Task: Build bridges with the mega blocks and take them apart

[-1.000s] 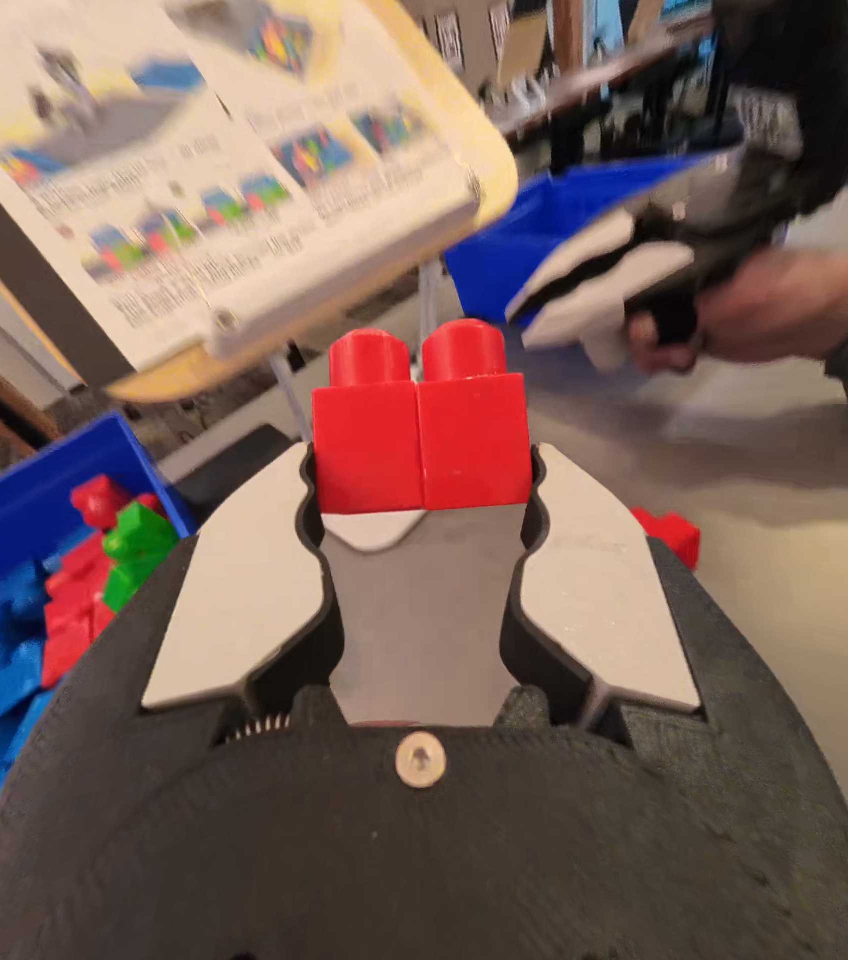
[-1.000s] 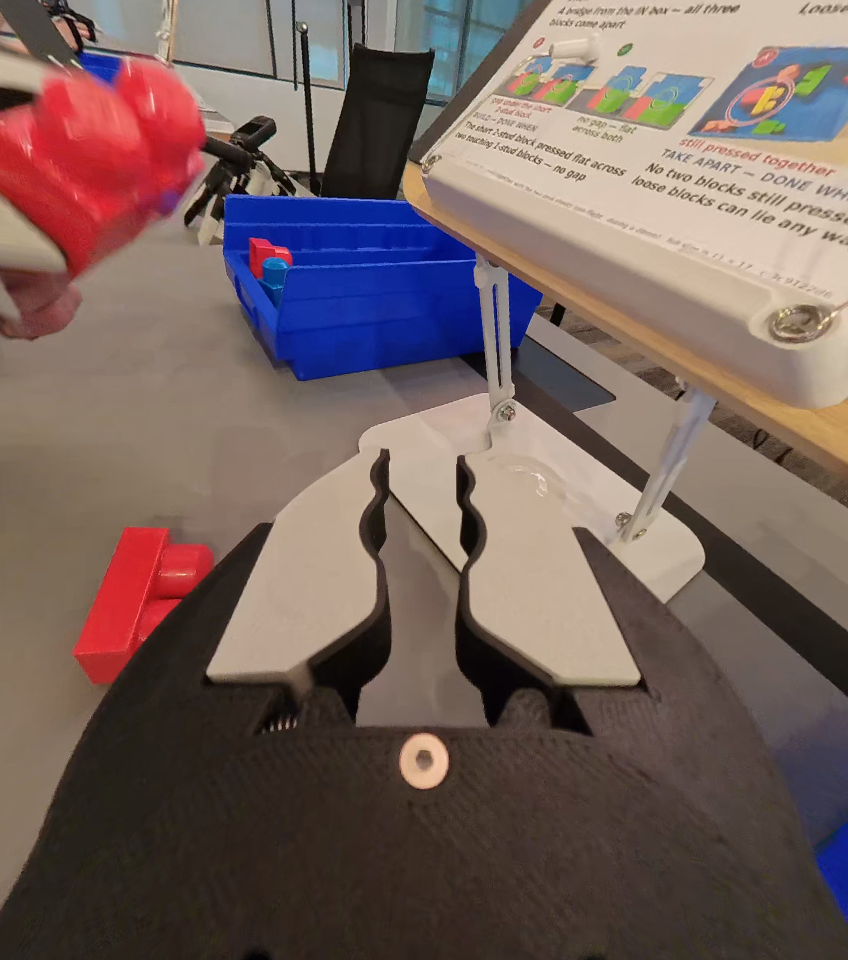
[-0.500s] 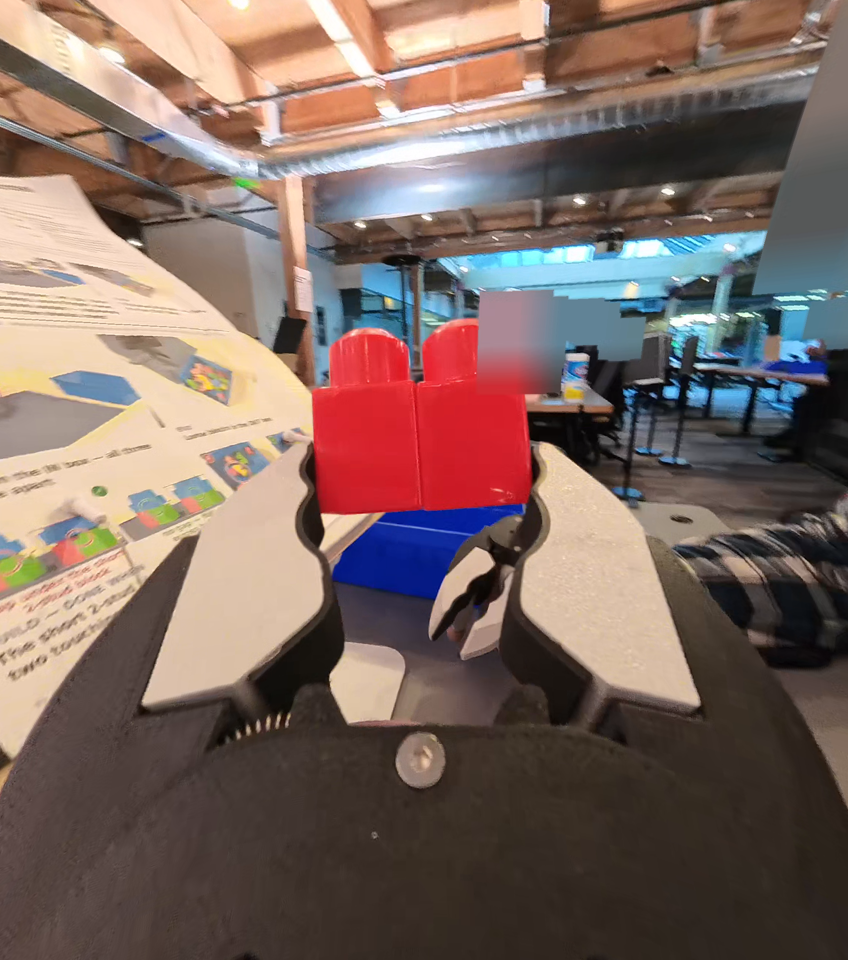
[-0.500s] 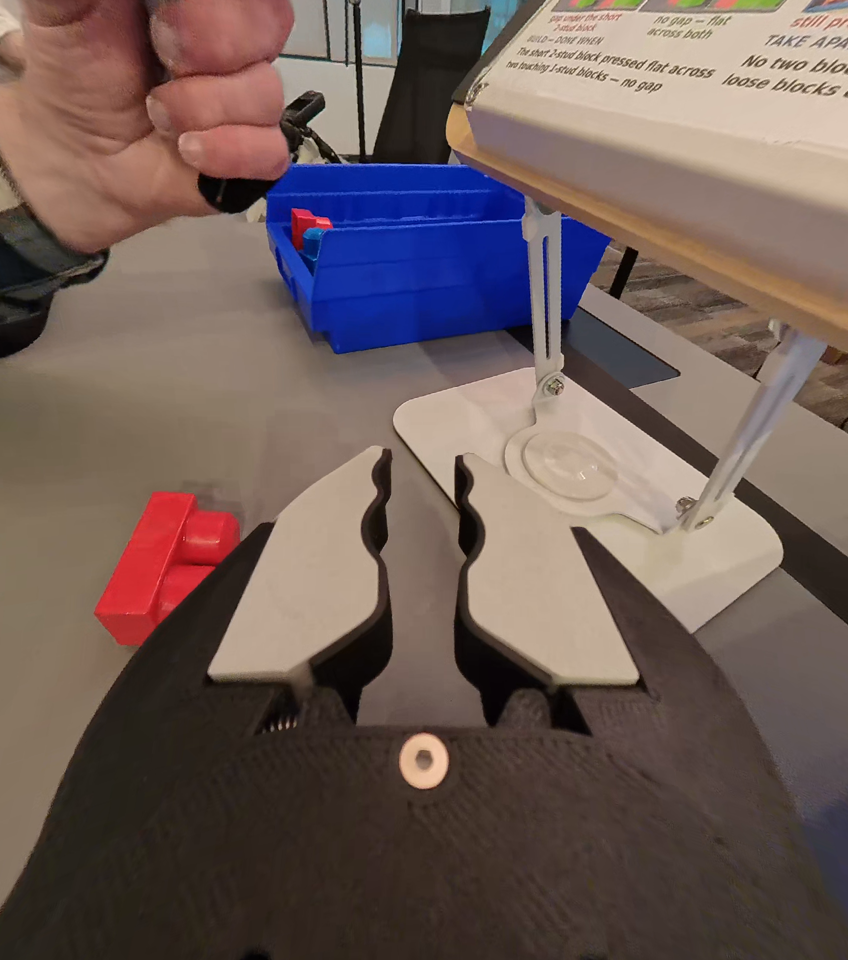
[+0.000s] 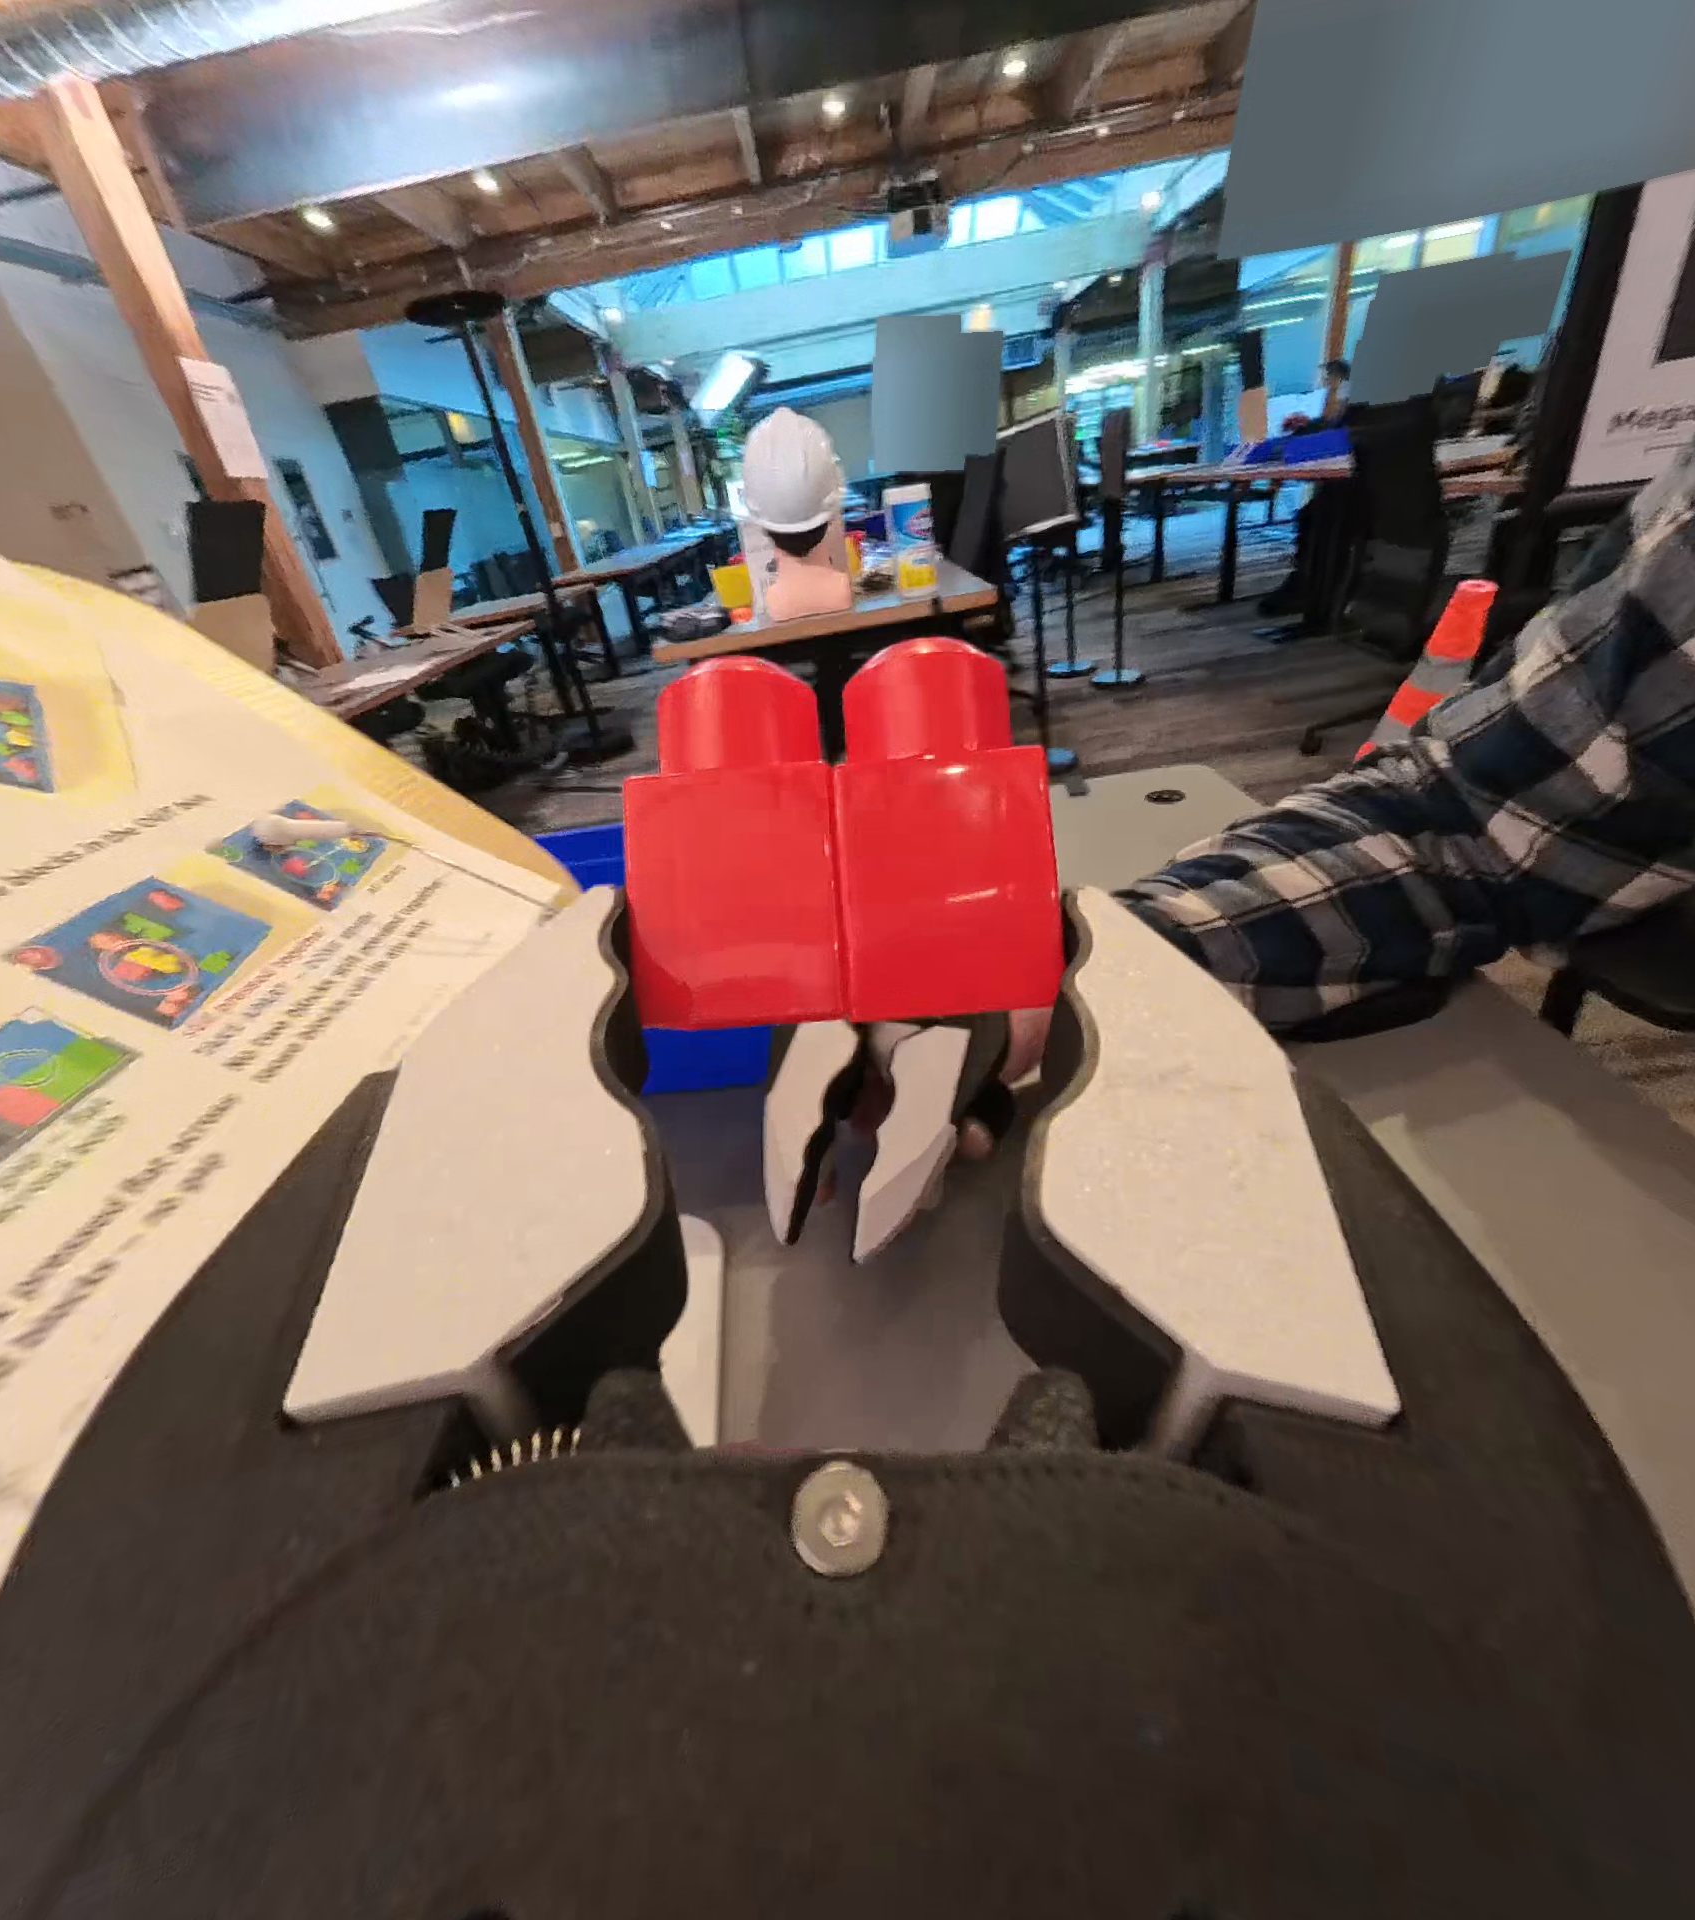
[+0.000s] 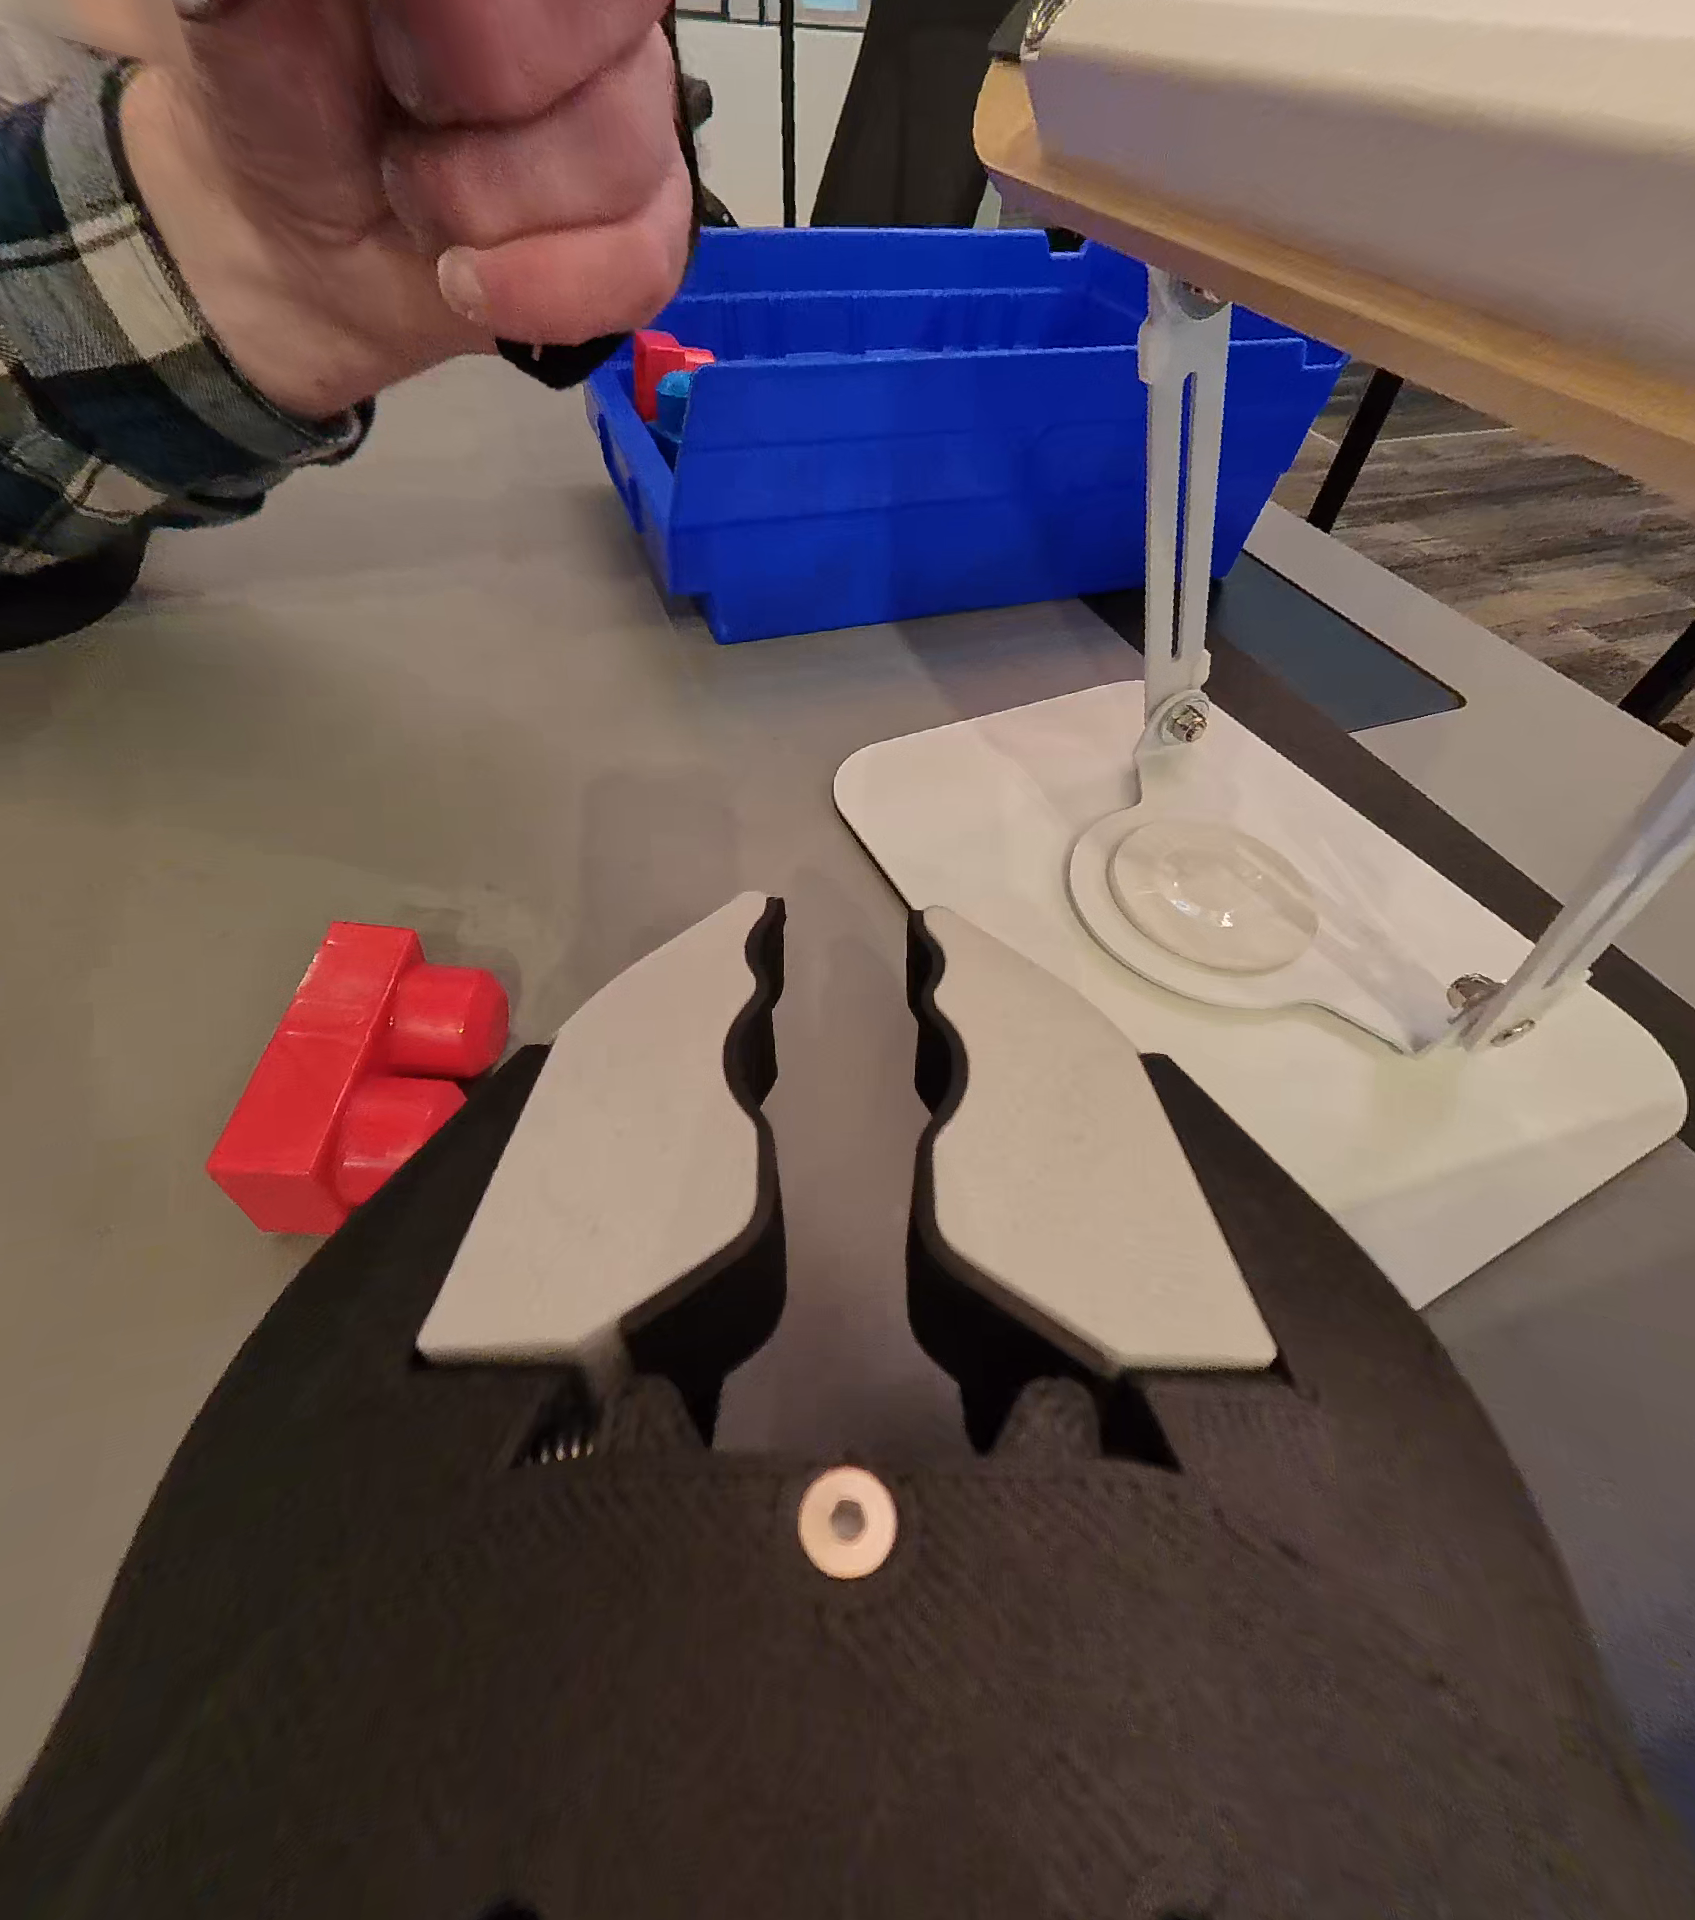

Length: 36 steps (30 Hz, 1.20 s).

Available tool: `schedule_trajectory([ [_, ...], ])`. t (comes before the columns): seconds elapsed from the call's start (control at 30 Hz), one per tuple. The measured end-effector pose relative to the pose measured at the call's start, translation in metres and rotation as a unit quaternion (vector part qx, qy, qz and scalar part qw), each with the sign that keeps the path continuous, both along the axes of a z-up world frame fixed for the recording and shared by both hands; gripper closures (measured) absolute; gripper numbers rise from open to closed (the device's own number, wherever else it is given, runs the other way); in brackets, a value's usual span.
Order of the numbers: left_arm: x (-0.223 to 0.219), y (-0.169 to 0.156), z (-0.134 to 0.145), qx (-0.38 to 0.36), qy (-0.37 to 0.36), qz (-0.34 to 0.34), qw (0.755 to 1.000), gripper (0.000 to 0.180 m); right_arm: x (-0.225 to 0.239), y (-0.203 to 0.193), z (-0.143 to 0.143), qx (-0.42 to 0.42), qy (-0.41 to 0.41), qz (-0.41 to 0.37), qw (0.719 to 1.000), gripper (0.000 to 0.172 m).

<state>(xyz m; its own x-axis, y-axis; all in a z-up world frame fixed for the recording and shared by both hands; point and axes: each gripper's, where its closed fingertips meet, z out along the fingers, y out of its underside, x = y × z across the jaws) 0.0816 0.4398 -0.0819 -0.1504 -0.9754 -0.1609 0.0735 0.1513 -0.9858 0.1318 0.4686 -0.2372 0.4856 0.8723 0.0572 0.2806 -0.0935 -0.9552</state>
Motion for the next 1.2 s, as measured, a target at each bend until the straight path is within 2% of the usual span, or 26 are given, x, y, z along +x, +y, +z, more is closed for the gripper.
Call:
schedule_trajectory([
  [0.1,0.006,0.002,-0.015,0.03,0.039,0.013,0.999,0.106,-0.002,-0.001,0.002,-0.004,0.007,0.006,1.0,0.148],
  [0.3,-0.007,0.014,-0.007,0.006,0.008,0.024,1.0,0.106,0.001,0.0,0.008,-0.012,0.004,0.001,1.0,0.145],
  [0.4,-0.012,0.02,-0.001,0.004,-0.004,0.036,0.999,0.105,0.003,0.0,0.03,-0.037,0.039,-0.005,0.999,0.145],
  [0.47,-0.014,0.022,0.0,0.014,-0.003,0.046,0.999,0.104,0.002,-0.001,0.037,-0.062,0.026,-0.001,0.998,0.144],
  [0.57,-0.018,0.022,0.006,0.014,-0.011,0.048,0.999,0.105,0.002,-0.005,0.029,-0.094,-0.027,0.01,0.995,0.14],
  [0.8,-0.026,0.022,0.015,0.022,-0.016,0.053,0.998,0.105,-0.001,-0.033,0.026,-0.181,-0.051,0.038,0.981,0.132],
  [1.07,-0.036,0.025,0.026,0.028,-0.028,0.064,0.997,0.106,-0.032,-0.084,-0.011,-0.228,-0.141,0.073,0.961,0.118],
  [1.2,-0.041,0.026,0.031,0.03,-0.032,0.067,0.997,0.106,-0.037,-0.087,-0.028,-0.247,-0.164,0.055,0.953,0.12],
])
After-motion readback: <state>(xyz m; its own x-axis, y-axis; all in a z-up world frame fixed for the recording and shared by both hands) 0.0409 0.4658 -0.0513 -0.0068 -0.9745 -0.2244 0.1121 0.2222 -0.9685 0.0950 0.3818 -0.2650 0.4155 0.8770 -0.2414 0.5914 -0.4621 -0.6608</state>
